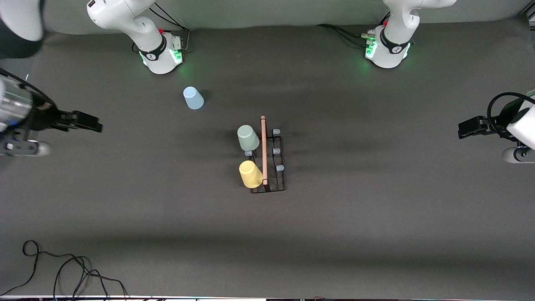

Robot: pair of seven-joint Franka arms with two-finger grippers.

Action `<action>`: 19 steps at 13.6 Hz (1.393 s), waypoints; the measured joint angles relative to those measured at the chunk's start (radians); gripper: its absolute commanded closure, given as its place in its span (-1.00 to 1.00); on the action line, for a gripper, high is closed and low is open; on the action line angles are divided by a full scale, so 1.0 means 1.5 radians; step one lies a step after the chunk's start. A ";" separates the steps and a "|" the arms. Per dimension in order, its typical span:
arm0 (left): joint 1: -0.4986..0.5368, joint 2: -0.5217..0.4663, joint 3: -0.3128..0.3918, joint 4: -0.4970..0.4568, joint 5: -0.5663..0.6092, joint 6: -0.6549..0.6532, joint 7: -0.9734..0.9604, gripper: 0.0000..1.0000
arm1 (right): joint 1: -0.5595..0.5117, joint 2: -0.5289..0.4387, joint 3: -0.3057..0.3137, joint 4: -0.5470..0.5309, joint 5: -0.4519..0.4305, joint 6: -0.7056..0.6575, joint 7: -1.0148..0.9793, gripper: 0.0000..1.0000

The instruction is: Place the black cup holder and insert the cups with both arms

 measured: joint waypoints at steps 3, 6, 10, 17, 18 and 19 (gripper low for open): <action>0.000 0.000 0.000 0.000 0.000 0.000 0.000 -1.00 | 0.007 0.002 0.000 -0.014 -0.033 0.012 -0.007 -1.00; 0.000 0.000 0.000 0.000 0.000 0.000 0.000 -1.00 | 0.010 0.008 0.000 -0.024 -0.036 0.022 -0.007 -1.00; 0.000 0.000 0.000 0.000 -0.001 0.015 0.000 -1.00 | 0.009 0.008 0.000 -0.024 -0.037 0.023 -0.008 -1.00; 0.000 0.000 0.000 0.000 -0.017 0.016 0.000 -1.00 | -0.136 -0.002 0.138 -0.025 -0.047 0.023 -0.013 -1.00; 0.000 0.000 0.000 0.000 -0.017 0.016 0.000 -1.00 | -0.192 -0.008 0.199 -0.026 -0.066 0.023 -0.015 -1.00; 0.000 0.000 0.000 0.000 -0.017 0.016 0.000 -1.00 | -0.244 -0.016 0.259 -0.031 -0.085 0.023 -0.015 -1.00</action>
